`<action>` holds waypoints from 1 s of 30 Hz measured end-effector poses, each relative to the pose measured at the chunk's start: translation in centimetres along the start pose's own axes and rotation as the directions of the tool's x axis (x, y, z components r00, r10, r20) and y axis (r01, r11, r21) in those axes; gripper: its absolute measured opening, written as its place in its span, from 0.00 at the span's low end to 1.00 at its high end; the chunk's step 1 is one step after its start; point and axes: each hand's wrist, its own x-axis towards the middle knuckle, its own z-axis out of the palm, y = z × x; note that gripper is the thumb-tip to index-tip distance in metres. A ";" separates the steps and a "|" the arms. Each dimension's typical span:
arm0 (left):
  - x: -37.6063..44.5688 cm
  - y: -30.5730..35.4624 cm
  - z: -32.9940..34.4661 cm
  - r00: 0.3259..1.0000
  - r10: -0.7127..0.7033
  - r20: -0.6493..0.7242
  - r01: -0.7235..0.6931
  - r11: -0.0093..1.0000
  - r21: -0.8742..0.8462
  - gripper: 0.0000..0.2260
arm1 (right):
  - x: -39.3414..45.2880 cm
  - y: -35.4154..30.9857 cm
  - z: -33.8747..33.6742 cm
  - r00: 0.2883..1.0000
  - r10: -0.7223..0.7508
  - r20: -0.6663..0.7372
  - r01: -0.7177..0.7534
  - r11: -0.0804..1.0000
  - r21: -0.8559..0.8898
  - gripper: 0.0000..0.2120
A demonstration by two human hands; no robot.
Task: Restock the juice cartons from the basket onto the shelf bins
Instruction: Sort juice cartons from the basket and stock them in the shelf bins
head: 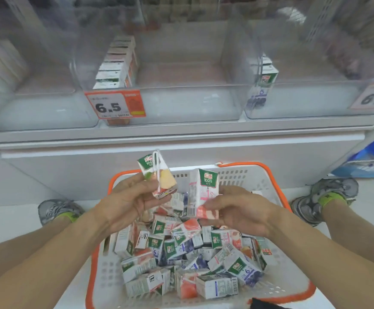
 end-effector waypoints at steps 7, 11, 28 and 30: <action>-3.4 4.4 2.4 0.992 0.088 0.090 -0.106 0.967 0.231 0.37 | -1.0 -2.7 6.2 0.971 -0.229 -0.066 0.214 0.959 -0.185 0.22; -4.6 9.8 2.3 0.973 0.197 0.123 -0.231 0.877 0.420 0.22 | -0.9 -5.3 10.5 0.820 -0.546 -0.174 0.389 0.753 -0.531 0.21; -12.9 18.5 -15.2 0.667 0.587 -0.459 -0.343 0.788 0.510 0.32 | 22.1 -16.1 32.6 0.522 -0.815 0.251 0.472 0.031 -0.881 0.19; -12.7 18.9 -15.9 0.665 0.616 -0.423 -0.359 0.760 0.543 0.22 | 25.7 -17.9 33.2 0.517 -0.822 0.239 0.358 -0.046 -0.933 0.19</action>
